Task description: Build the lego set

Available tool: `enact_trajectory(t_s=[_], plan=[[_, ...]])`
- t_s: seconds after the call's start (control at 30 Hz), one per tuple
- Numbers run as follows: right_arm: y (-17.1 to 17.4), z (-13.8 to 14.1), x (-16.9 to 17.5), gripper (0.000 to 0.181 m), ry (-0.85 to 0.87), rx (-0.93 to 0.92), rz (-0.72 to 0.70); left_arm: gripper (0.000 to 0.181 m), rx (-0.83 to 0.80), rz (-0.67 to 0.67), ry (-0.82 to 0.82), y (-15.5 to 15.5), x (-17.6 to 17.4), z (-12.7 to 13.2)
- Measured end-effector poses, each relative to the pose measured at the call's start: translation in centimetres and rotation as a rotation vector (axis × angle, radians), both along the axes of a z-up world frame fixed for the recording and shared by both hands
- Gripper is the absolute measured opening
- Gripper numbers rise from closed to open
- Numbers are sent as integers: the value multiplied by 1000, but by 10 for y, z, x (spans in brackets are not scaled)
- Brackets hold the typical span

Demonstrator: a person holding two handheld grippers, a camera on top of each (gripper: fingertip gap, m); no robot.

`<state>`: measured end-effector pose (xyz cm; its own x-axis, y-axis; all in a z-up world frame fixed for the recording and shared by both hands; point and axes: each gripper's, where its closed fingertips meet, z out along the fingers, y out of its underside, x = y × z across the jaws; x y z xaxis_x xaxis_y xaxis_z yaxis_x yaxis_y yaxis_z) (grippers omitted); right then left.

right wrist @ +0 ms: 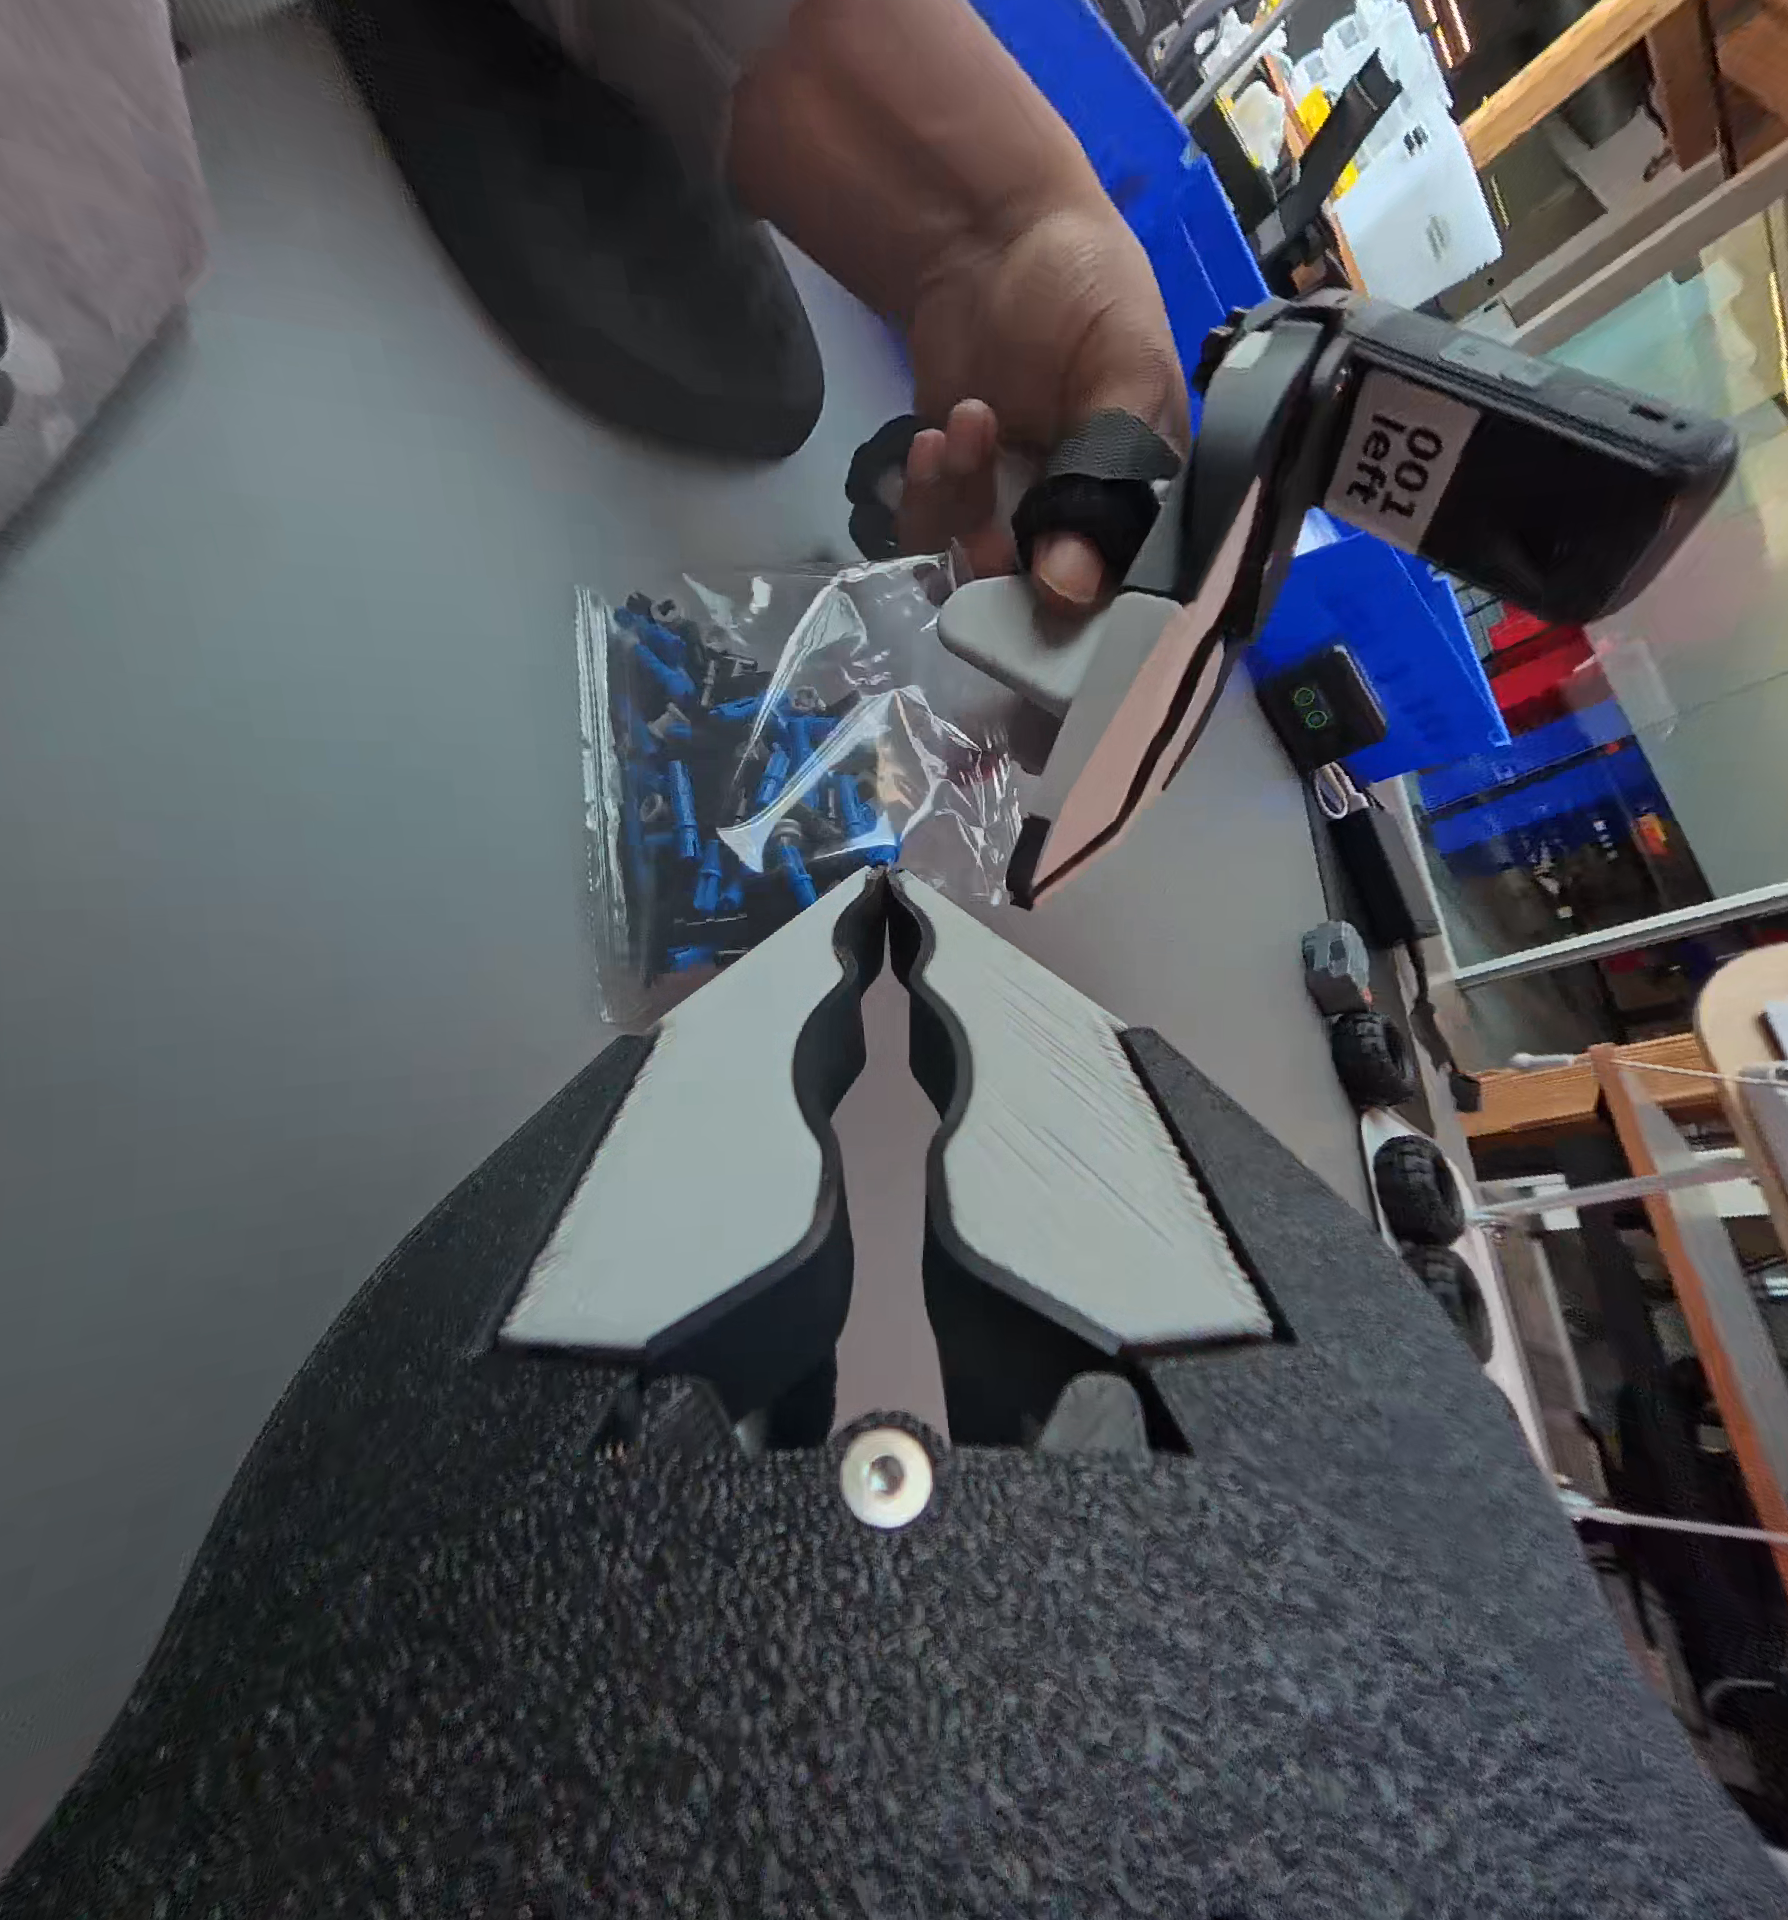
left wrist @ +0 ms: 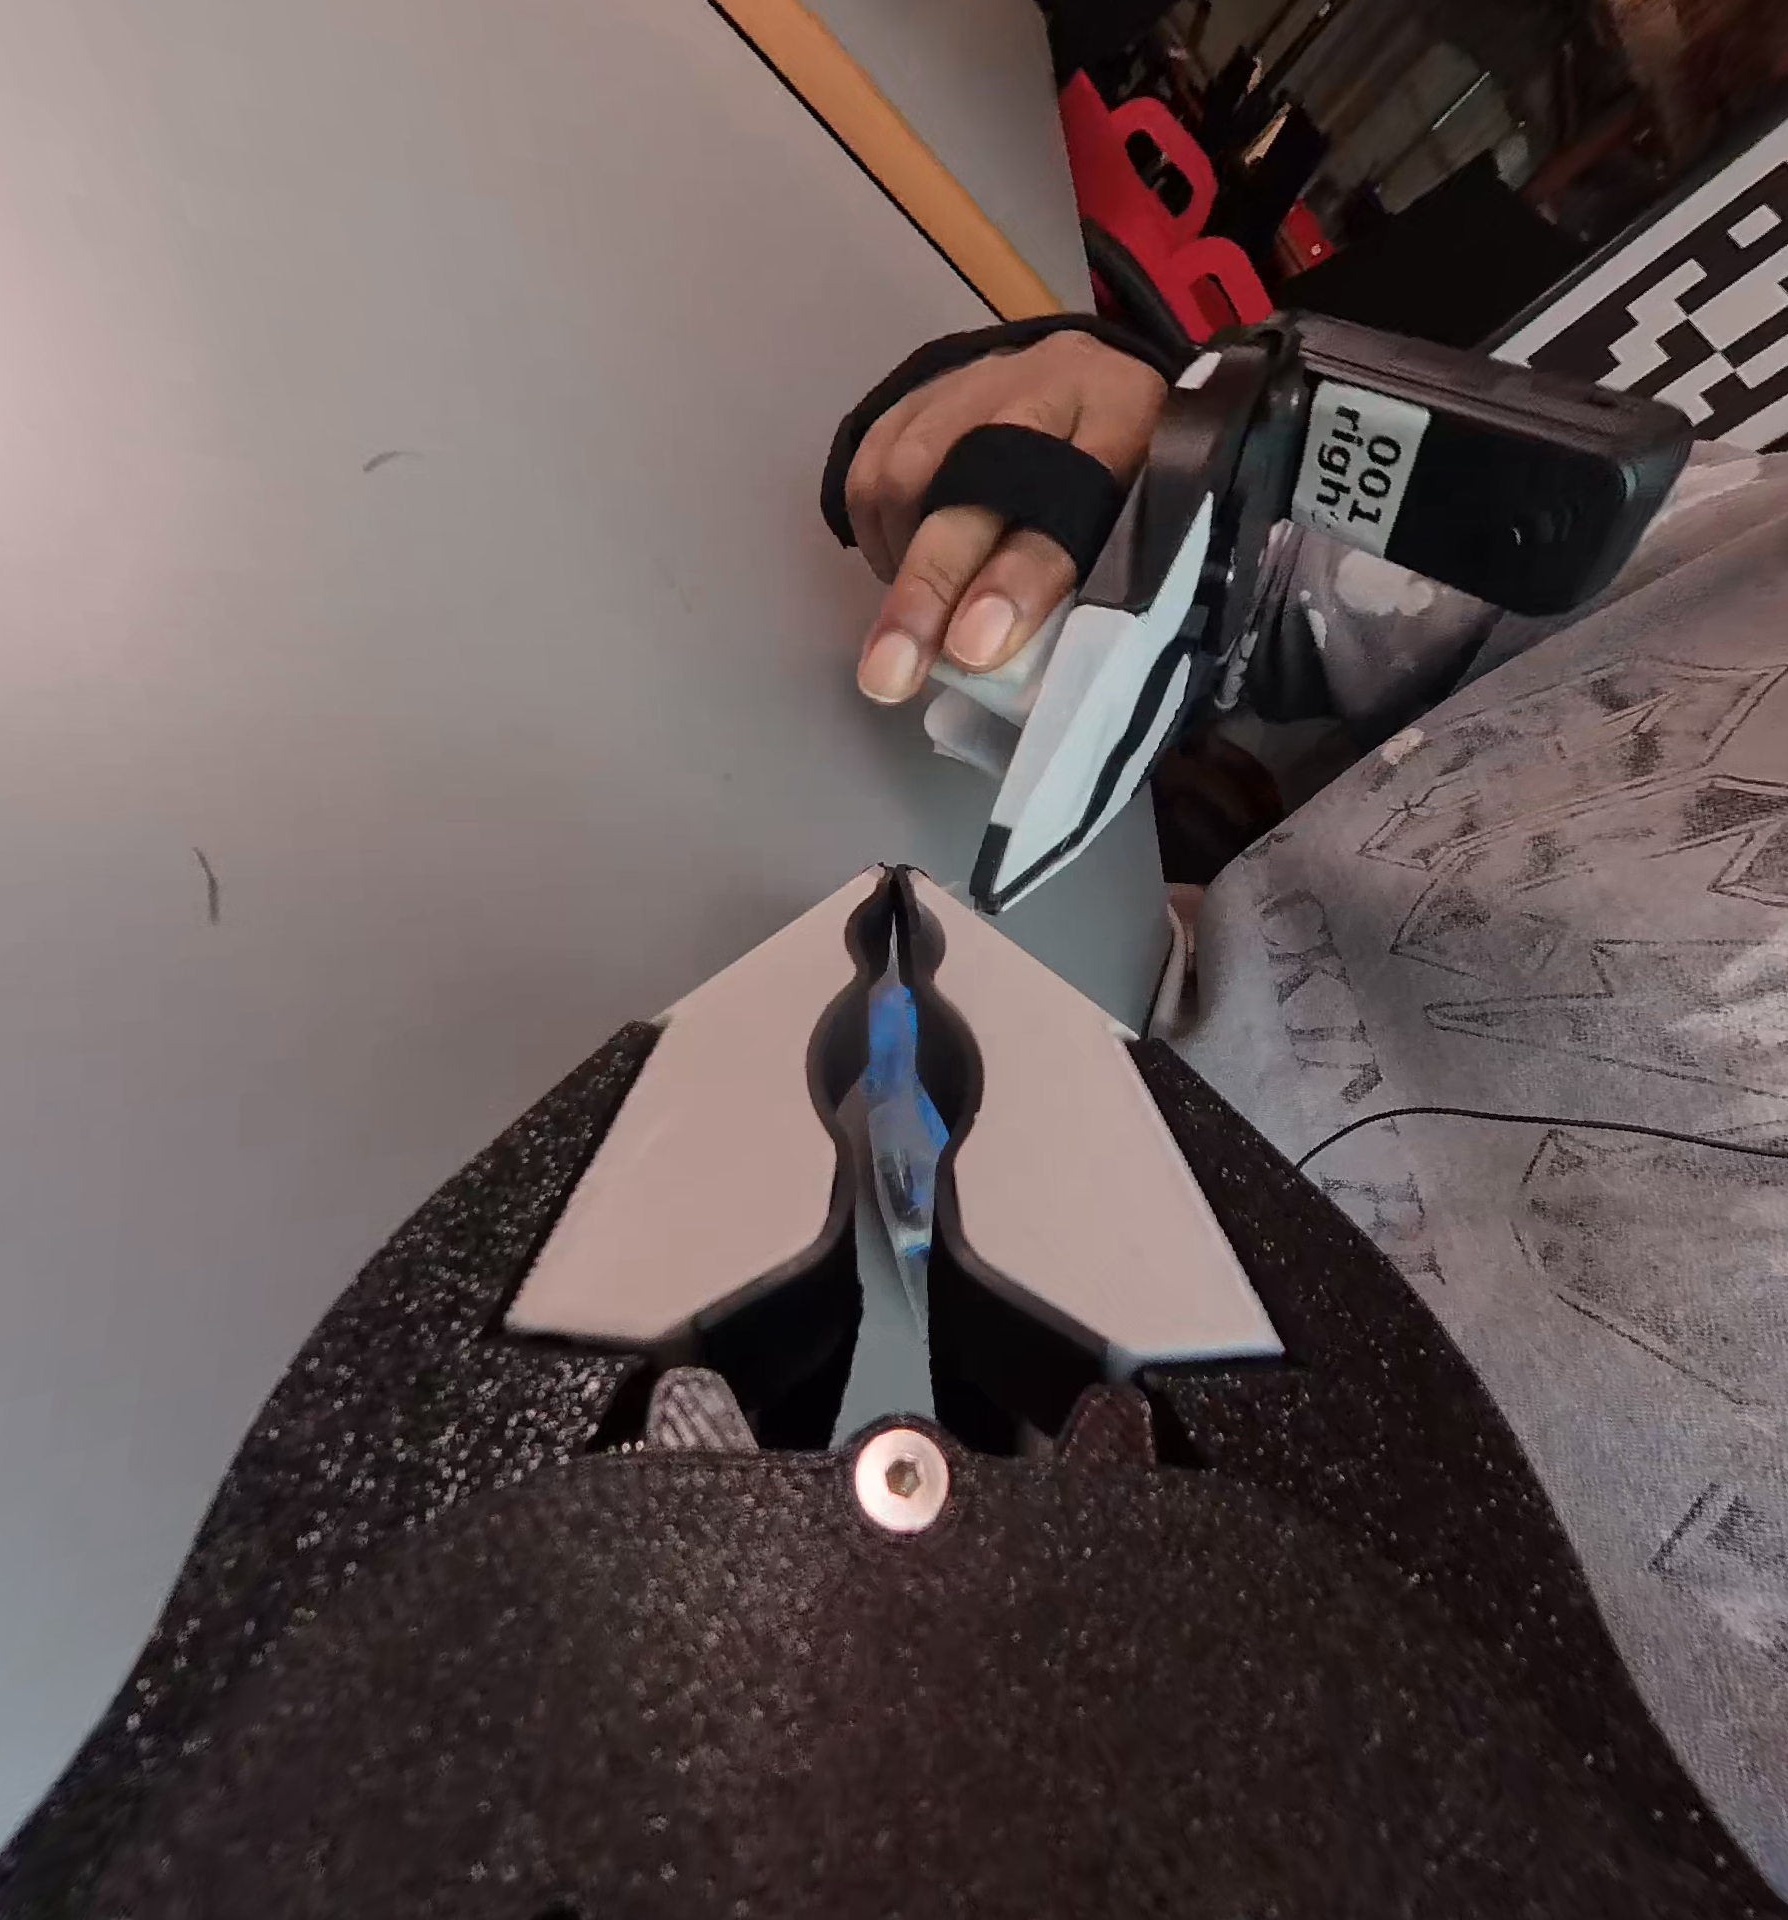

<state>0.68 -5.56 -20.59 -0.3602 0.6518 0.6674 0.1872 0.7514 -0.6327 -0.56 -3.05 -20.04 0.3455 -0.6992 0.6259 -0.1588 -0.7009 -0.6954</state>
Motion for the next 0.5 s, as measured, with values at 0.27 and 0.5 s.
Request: enact_trajectory(t_s=[0.27, 0.5], plan=[[11, 30, 1, 0, 10, -454, -47, 33, 90, -109, -51, -19, 16, 20], [9, 59, 0, 0, -22, -513, -22, 11, 203, -154, 103, -26, 27, 9]])
